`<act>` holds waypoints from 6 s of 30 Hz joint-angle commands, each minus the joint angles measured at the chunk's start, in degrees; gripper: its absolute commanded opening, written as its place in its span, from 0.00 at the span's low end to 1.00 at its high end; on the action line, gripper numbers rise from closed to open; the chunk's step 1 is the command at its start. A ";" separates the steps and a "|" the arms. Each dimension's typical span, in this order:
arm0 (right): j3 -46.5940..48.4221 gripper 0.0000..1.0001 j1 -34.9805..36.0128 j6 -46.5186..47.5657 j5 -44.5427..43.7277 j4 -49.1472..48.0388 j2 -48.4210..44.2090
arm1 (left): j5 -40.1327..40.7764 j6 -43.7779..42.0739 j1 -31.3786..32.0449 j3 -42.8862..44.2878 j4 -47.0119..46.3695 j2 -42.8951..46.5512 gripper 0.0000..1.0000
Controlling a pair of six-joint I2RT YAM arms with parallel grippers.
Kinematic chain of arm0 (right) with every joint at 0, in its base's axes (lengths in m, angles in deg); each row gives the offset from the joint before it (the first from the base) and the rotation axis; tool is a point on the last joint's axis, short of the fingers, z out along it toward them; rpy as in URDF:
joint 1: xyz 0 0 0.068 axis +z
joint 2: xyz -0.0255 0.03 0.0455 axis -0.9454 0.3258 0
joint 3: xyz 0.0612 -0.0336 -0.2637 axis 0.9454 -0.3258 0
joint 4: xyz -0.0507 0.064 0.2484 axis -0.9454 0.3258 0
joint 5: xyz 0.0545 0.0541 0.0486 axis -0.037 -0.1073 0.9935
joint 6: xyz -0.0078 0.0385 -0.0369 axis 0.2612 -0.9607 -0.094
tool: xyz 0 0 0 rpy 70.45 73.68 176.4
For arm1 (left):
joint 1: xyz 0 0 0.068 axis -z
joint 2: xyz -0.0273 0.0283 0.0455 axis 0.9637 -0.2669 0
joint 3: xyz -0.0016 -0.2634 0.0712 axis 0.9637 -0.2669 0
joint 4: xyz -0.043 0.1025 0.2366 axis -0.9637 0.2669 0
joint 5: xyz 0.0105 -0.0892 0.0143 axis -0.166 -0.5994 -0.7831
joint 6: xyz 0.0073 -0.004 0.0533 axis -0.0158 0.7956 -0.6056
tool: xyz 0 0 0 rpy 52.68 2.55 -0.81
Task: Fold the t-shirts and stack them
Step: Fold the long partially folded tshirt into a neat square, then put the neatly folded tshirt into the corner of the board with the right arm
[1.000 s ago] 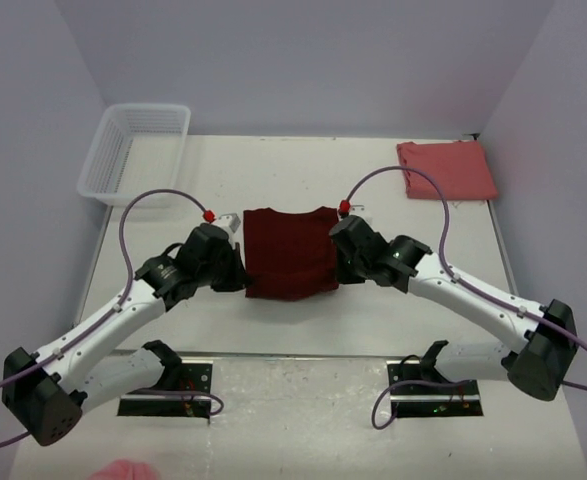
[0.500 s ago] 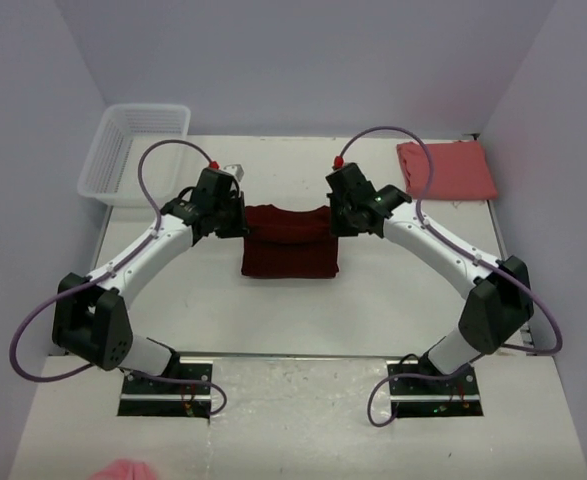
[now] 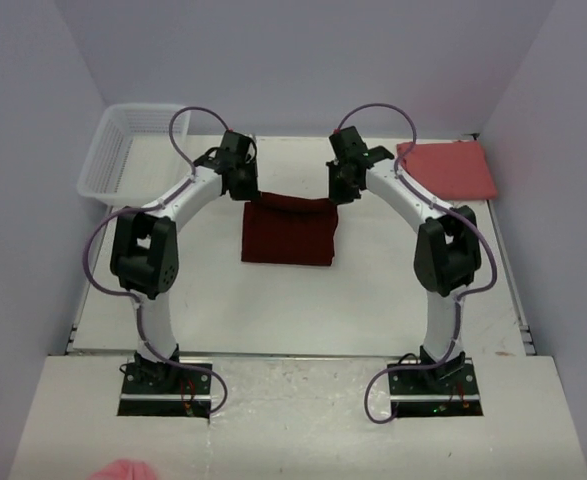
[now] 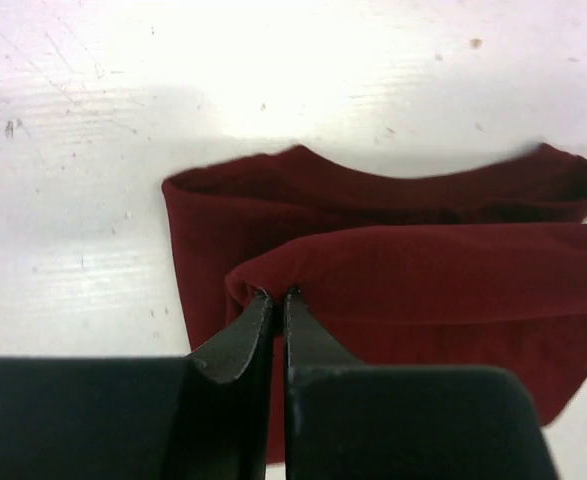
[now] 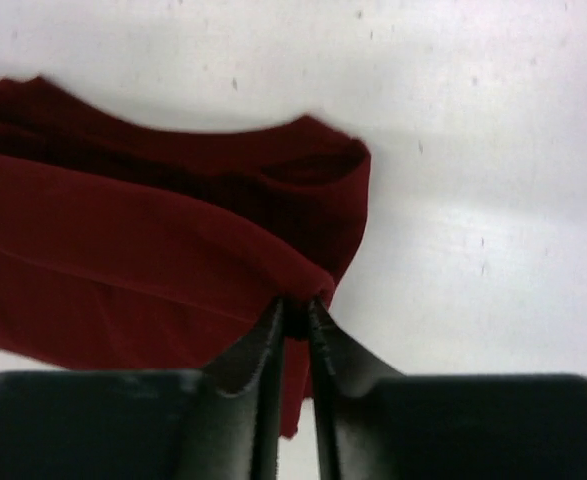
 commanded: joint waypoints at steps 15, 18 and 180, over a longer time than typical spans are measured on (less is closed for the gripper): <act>9.45 0.68 -3.97 6.33 0.77 2.05 1.67 | 23.48 -3.72 2.79 -7.06 -12.59 12.98 0.77; 4.69 0.64 -2.65 5.10 2.17 -0.05 -1.68 | 16.12 -2.50 3.85 -9.26 -12.58 15.28 0.65; -19.24 0.70 -5.19 -12.93 35.75 -17.91 6.83 | -11.95 4.01 11.15 -13.13 -16.80 -4.23 0.00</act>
